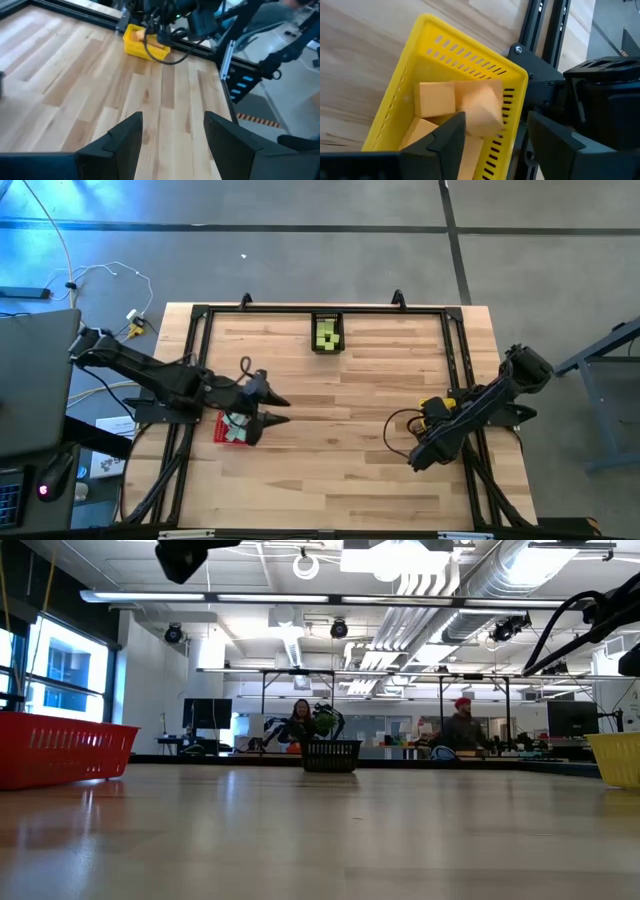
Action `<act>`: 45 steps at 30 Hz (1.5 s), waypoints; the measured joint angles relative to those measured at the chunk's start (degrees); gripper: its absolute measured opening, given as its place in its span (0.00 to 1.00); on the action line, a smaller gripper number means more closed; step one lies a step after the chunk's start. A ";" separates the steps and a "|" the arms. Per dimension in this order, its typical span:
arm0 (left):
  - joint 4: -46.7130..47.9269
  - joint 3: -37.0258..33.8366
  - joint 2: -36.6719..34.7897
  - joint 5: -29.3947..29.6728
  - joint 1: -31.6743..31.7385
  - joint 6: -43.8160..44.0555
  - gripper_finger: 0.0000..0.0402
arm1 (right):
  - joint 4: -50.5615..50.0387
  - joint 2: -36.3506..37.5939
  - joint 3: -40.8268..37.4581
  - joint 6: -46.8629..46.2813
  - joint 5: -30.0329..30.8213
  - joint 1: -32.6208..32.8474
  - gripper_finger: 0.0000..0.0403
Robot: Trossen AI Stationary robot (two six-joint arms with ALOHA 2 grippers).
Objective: Sort & place blocks by color
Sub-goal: Return to Home Position
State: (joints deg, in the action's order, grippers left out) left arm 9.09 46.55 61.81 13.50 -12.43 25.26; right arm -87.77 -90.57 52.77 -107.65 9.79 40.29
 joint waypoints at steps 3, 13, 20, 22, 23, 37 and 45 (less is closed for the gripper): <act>0.05 -2.32 -3.97 0.28 0.00 -0.01 0.50 | -0.57 1.15 0.00 0.10 1.17 0.00 0.51; -9.48 -19.74 -20.58 0.81 -0.02 0.95 0.50 | 4.59 15.21 0.00 5.75 22.25 -0.07 0.52; -15.67 -29.22 -30.49 0.60 -0.07 -2.00 0.50 | 16.62 26.72 0.01 22.51 38.00 -0.18 0.52; -15.94 -30.72 -33.09 0.56 -0.07 -4.60 0.50 | 19.92 29.70 0.01 27.77 40.94 -0.20 0.52; -15.96 -31.43 -34.44 0.12 -0.07 -6.11 0.50 | 21.82 31.17 0.02 30.64 42.30 -0.22 0.52; -15.53 -39.83 -48.92 -7.10 -0.07 -17.34 0.50 | 59.17 43.78 -12.64 65.89 40.13 -1.74 0.52; -15.54 -43.91 -53.80 -7.06 -0.07 -20.42 0.50 | 93.35 47.26 -28.15 86.80 22.64 -8.09 0.52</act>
State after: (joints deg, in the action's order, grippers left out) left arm -6.45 2.64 8.01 6.44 -12.49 4.84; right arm 5.58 -43.31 24.62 -20.85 32.44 32.20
